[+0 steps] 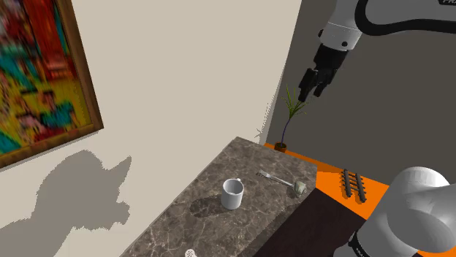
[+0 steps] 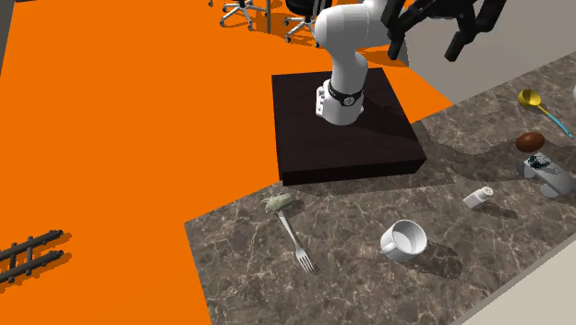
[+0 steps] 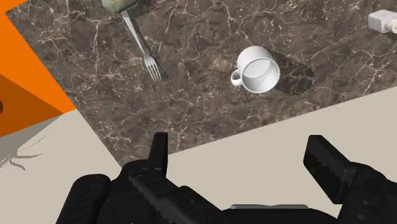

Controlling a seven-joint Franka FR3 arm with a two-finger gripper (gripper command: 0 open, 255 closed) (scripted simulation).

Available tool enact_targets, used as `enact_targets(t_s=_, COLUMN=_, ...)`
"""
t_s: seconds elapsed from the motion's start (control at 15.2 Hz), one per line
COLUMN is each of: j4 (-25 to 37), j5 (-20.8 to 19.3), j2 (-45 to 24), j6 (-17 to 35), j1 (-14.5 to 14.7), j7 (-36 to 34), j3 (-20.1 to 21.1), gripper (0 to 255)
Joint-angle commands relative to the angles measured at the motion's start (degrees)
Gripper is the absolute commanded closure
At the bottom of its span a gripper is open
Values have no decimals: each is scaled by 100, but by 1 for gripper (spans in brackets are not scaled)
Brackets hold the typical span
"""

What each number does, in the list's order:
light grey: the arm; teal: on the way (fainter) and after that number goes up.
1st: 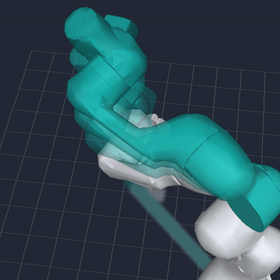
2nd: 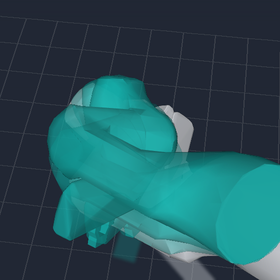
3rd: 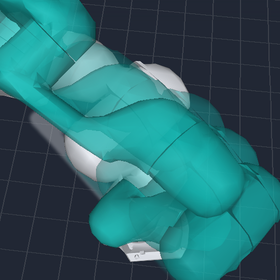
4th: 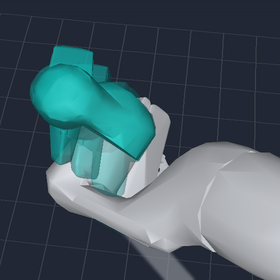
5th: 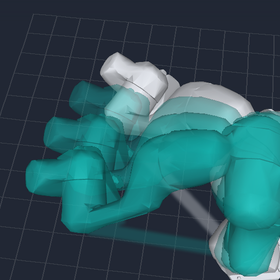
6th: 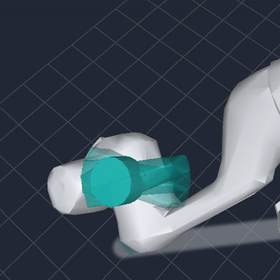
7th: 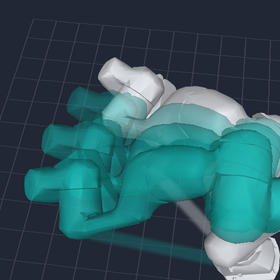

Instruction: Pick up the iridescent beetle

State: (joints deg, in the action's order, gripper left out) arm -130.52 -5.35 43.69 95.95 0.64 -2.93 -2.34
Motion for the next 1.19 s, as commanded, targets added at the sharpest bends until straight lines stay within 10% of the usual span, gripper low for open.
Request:
enact_targets(t_s=0.0, j4=0, j5=0, j2=0, j6=0, j1=0, j7=0, j3=0, gripper=0)
enact_targets(t_s=1.12, j4=-1846, j5=-34, j2=-1157, j6=2854, j1=-993, j7=-807, j3=-1124, gripper=0)
